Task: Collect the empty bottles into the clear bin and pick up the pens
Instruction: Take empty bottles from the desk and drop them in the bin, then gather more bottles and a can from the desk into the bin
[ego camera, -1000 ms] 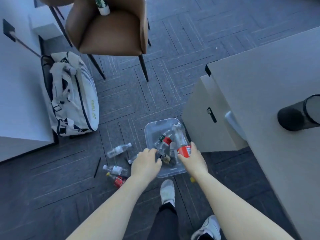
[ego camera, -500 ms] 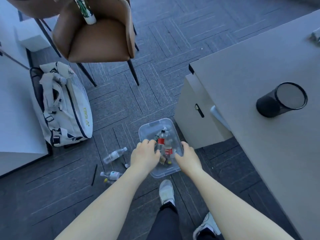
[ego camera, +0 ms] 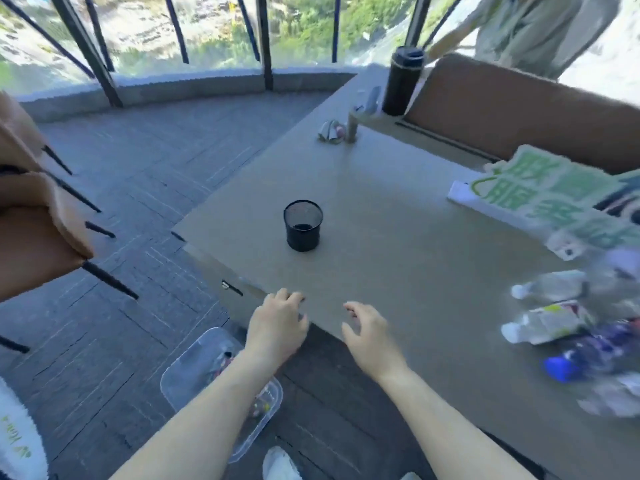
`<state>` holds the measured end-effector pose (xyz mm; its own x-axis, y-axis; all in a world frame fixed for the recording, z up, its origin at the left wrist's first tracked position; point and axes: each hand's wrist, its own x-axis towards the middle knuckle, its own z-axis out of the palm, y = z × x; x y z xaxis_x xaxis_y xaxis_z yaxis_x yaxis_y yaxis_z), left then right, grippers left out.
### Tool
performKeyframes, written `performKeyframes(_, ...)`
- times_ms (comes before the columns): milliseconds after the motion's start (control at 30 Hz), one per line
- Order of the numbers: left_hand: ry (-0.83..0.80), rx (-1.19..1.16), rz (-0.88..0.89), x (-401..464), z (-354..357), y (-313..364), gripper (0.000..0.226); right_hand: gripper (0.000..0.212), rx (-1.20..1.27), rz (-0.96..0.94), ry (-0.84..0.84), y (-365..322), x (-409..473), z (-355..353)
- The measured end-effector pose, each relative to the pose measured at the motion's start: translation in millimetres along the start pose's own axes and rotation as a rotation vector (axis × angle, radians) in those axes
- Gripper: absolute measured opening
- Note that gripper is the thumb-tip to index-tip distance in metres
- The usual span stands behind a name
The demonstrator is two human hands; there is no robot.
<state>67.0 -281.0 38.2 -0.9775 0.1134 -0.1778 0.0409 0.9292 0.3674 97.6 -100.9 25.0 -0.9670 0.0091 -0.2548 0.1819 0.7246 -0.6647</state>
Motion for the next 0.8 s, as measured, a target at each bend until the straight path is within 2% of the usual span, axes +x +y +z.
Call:
performKeyframes(267, -0.054, -0.01, 0.263, 4, 57, 207, 0.038, 0.054, -0.28, 0.241, 0.327, 172, -67, -170)
performKeyframes(400, -0.077, -0.008, 0.31, -6, 88, 284, 0.038, 0.058, -0.21, 0.41, 0.448, 242, -86, -218)
performKeyframes(600, -0.112, 0.001, 0.301, -20, 117, 341, 0.037, 0.078, -0.023, 0.61, 0.595, 297, -69, -258)
performKeyframes(800, -0.124, 0.03, 0.304, -8, 124, 358, 0.035, 0.092, 0.017, 0.796, 0.491, 320, -30, -270)
